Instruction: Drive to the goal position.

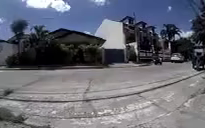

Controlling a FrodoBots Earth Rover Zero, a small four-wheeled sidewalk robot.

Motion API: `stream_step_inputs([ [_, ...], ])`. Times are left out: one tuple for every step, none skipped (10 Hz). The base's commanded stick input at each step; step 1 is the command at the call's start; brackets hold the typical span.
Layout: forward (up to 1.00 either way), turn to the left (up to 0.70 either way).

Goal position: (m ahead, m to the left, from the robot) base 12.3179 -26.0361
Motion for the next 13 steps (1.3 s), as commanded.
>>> stream_step_inputs([
  [0.70,0.00],
  [0.70,0.00],
  [0.54,0.00],
  [0.04,0.00],
  [0.00,0.00],
  [0.00,0.00],
  [0.00,0.00],
  [0.00,0.00],
  [0.00,0.00],
  [0.00,0.00],
  [0.00,0.00],
  [0.00,0.00],
  [0.00,0.05],
])
